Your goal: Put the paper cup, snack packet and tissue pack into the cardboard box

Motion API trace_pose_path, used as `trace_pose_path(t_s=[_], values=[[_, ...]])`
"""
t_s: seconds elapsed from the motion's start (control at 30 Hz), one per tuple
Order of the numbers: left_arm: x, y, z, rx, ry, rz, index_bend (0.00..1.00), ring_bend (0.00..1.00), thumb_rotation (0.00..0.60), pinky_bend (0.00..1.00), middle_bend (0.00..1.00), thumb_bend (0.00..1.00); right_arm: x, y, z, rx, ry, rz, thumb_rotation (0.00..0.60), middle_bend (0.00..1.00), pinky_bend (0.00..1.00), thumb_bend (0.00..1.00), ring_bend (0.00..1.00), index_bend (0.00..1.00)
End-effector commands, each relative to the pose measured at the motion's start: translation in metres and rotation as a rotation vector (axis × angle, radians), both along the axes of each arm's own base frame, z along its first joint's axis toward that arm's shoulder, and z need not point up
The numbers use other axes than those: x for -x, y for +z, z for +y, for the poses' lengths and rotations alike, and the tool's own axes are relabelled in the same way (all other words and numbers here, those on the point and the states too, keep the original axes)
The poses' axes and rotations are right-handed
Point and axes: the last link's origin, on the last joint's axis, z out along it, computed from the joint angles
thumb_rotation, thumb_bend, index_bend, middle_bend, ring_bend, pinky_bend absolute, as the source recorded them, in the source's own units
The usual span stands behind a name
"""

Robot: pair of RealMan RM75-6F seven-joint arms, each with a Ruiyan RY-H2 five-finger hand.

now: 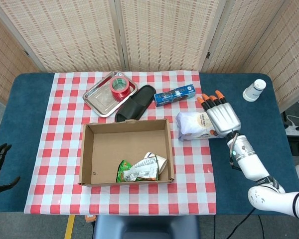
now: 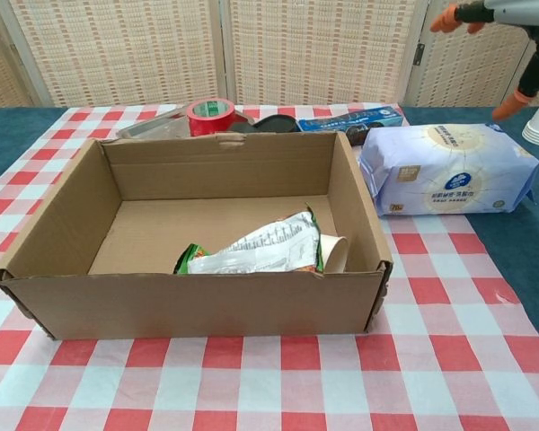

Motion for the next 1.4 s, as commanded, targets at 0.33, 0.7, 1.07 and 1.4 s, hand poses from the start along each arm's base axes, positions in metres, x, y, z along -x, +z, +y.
trace_pose_path(t_s=[0.33,0.7,1.07,1.4], values=[[0.0,0.0,0.0,0.0,-0.002,0.001,0.0,0.0,0.6,0.04,0.0,0.22,0.046,-0.026,-0.004,-0.063,-0.088,0.011,0.6,0.0,0.0,0.0,0.0,0.0],[0.001,-0.001,0.001,0.008,0.001,0.002,0.0,0.0,0.6,0.04,0.0,0.21,0.071,-0.039,-0.023,-0.062,-0.158,-0.017,0.6,0.0,0.0,0.0,0.0,0.0],[0.003,-0.002,0.002,0.003,0.011,0.007,0.0,0.0,0.6,0.04,0.0,0.21,0.069,-0.061,-0.041,-0.103,-0.181,-0.073,0.6,0.0,0.0,0.0,0.0,0.0],[0.004,-0.002,0.003,0.006,0.013,0.009,0.0,0.0,0.6,0.04,0.0,0.21,0.07,-0.089,-0.052,-0.158,-0.188,-0.058,0.6,0.0,0.0,0.0,0.0,0.0]])
